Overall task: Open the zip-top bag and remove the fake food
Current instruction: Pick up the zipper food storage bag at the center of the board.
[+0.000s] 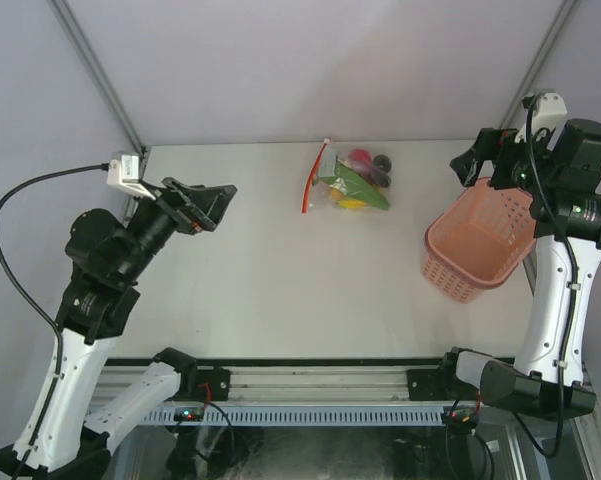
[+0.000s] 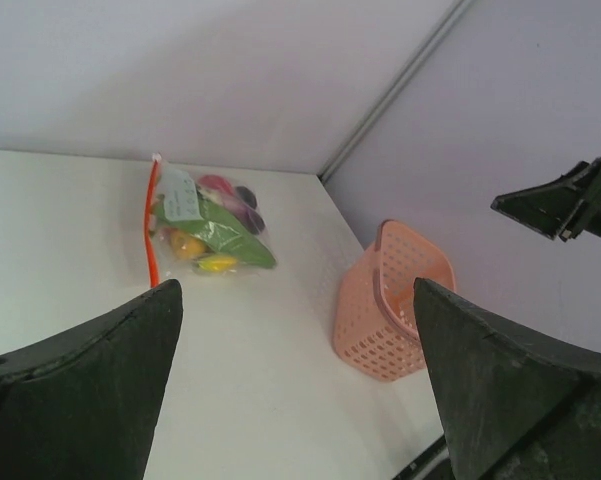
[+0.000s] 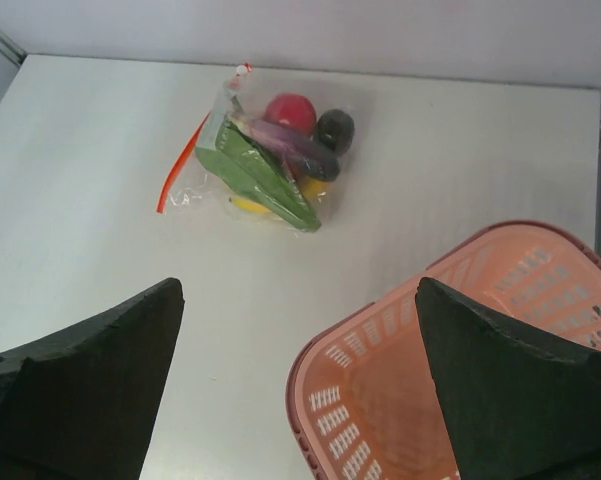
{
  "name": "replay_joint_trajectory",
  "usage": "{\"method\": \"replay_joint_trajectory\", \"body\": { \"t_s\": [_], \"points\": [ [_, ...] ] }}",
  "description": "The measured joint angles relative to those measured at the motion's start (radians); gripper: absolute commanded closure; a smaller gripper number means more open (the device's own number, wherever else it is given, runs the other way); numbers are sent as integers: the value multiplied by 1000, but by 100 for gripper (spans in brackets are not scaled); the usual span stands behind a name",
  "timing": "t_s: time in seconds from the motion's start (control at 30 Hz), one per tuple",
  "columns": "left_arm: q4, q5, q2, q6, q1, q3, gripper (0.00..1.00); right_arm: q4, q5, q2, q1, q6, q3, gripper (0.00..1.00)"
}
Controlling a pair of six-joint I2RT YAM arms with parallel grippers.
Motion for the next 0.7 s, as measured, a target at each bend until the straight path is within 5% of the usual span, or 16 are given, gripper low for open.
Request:
{"method": "replay_joint_trajectory", "body": {
  "t_s": [0.37,0.7],
  "points": [
    [111,-33,43,-101,-128,-156,4,-43,11,-13,29,-24,-16,1],
    [344,-2,291,-241,-154,-311,9,-94,-168,-34,82,-247,-129,1]
  ]
}}
